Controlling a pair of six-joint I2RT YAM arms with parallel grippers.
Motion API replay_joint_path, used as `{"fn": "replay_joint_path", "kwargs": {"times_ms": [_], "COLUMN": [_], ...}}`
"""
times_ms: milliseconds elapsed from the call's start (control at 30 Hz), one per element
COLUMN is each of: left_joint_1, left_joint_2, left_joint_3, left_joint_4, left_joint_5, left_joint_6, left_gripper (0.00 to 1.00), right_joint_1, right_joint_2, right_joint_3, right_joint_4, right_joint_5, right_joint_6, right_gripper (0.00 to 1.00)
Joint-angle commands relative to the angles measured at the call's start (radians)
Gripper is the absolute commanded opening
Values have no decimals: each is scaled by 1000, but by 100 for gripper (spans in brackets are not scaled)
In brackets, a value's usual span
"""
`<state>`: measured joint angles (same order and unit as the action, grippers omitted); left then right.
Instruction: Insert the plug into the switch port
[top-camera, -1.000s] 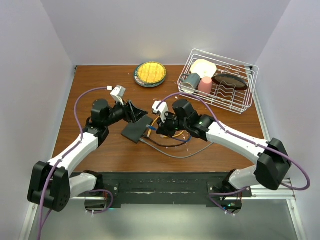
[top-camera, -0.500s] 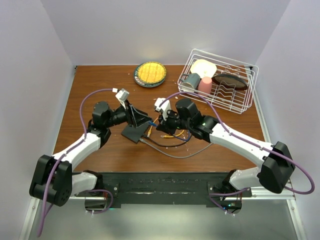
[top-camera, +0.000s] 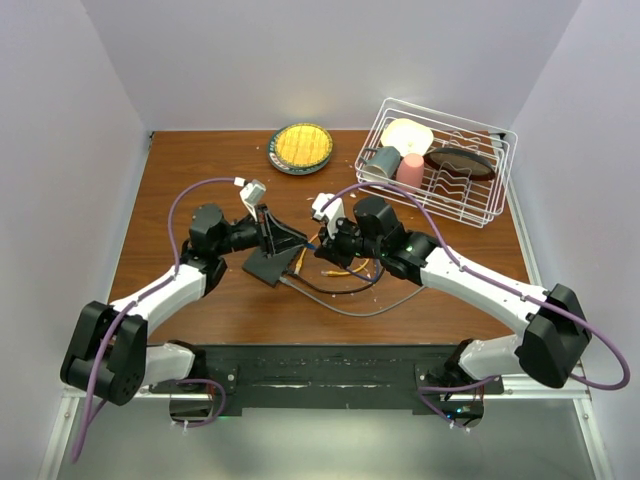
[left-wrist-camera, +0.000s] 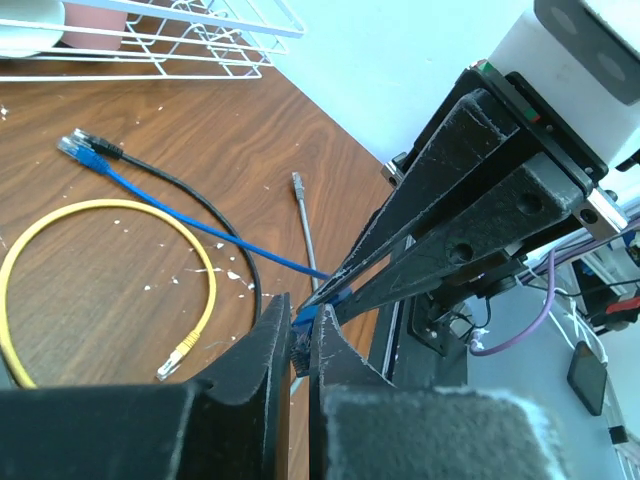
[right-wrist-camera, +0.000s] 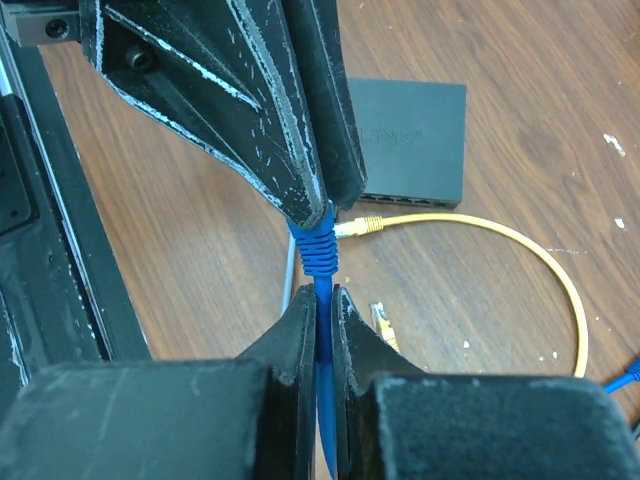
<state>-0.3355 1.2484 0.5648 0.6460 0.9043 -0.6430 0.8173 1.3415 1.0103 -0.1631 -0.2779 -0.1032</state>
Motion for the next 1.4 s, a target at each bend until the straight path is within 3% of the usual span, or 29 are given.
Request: {"fn": "replay_joint_path", "kwargs": {"times_ms": [0,67,200,467,733,833,1067,1167,1200,1233,1333,1367], "left_joint_1": [-4,-4,-4,-5,-5,-5,-5,-5,-5,-5,-4,-4], "left_joint_2": [-6,-15,-38,-53,-53,-53,-47,-43,-41,-41,-61,-84], "left_joint_3": [-2,-2,1,7,15,18,24,26,26,27,53,56], "left_joint_4": [49,43,-9,-28,-39,-40,-49,-49,-48,-55,-158,-217], "left_joint_5": [-19,-27,-42,-53,-48,-47,-47,-48,-50,-56,-149,-233], "left_joint_6": [-3,14,52,55,60,60,63,65,65,69,120,149], "left_gripper": [0,0,0,0,0,0,0,0,6,31,70,76], "right_joint_1": [5,5,-1,-7,-6,-6,-6,-7,-6,-6,-7,-7], "right_joint_2": [-22,-24,-48,-2,61,68,62,58,61,64,73,76], "right_joint_3": [16,24,16,56,80,89,96,93,93,91,82,76], "right_joint_4": [62,54,74,71,85,85,85,86,85,83,80,83], "right_joint_5": [-14,2,5,-7,-40,-38,-7,9,12,13,16,17], "right_joint_6": [26,26,19,11,17,14,23,28,28,28,30,33], "right_gripper": [6,27,51,54,44,36,0,0,0,0,0,0]}}
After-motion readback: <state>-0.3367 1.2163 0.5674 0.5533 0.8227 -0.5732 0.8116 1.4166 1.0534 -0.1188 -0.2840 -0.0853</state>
